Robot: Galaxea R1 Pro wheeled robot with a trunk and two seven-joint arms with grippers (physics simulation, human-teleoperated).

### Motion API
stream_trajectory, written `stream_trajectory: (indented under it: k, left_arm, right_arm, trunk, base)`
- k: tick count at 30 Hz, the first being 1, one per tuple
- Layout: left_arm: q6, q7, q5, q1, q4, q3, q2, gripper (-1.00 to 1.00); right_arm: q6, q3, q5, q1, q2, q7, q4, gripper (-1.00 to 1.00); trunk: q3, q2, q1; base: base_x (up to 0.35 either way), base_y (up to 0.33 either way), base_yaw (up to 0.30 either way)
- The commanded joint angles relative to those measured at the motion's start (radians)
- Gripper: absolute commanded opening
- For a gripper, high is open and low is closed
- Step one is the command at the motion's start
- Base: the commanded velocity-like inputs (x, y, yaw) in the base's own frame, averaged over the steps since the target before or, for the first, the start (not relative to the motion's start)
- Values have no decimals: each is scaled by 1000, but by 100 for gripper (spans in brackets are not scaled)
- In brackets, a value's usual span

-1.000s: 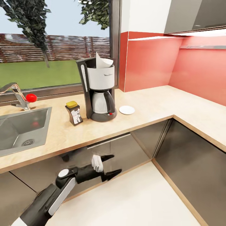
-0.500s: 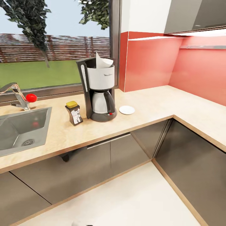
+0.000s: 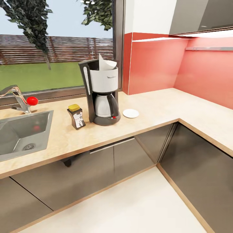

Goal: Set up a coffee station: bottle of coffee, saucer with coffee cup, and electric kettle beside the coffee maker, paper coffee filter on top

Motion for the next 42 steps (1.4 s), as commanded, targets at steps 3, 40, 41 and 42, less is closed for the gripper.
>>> stream_trajectory:
  k: [3, 40, 41, 42]
  left_arm:
    - [-7, -1, 7, -1, 10, -2, -4, 100]
    - [-5, -1, 7, -1, 13, 0, -6, 100]
    - [-5, -1, 7, -1, 13, 0, -6, 100]
    - [-5, -1, 7, -1, 13, 0, -6, 100]
  right_arm:
    - [-2, -5, -4, -1, 1, 9, 6, 100]
    - [-1, -7, 85, -1, 3, 10, 9, 100]
    - [-1, -7, 85, -1, 3, 10, 9, 100]
    - [-1, -7, 85, -1, 3, 10, 9, 100]
  trunk:
    - [-1, 0, 0]
    - [2, 0, 0]
    - [3, 0, 0]
    - [5, 0, 0]
  base:
    - [0, 0, 0]
    - [0, 0, 31]
    - [0, 0, 0]
    - [0, 0, 0]
